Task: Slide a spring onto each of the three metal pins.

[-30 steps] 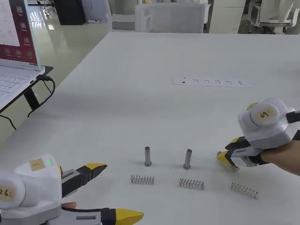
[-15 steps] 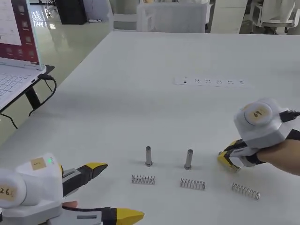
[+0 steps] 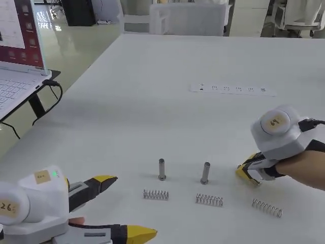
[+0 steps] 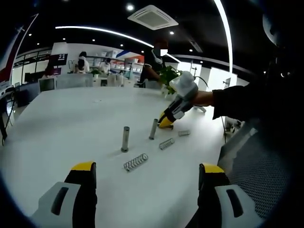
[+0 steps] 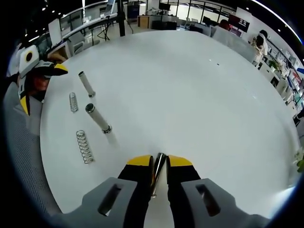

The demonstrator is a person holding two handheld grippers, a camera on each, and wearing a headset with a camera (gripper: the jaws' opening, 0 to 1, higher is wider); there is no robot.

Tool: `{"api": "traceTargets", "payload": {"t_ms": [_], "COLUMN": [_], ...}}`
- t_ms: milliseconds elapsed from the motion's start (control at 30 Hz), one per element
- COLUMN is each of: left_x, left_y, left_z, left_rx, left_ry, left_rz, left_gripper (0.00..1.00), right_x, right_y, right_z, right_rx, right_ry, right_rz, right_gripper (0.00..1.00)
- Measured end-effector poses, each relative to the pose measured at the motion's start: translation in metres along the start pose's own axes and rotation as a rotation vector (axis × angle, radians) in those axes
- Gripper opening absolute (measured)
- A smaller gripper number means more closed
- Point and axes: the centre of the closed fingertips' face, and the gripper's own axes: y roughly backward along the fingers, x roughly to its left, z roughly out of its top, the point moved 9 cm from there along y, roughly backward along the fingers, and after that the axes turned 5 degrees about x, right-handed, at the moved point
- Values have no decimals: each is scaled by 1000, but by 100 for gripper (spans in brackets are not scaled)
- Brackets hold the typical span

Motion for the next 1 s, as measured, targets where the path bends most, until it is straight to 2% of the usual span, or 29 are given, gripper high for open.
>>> {"api": "traceTargets", "payload": {"t_ms": [567, 1000], "left_x": [0, 1], "left_y": [-1, 0], "left_z": [0, -1], "left_rx": [12, 20], "left_ry": [-22, -40], "left_rz": [-6, -6], "left_gripper": [86, 87], "right_x": [3, 8], "right_y": [0, 12], "right_z": [3, 6], "right_rx": [24, 2], "right_ry": [7, -8], "right_rz": [-16, -30], "right_gripper": [7, 6]}}
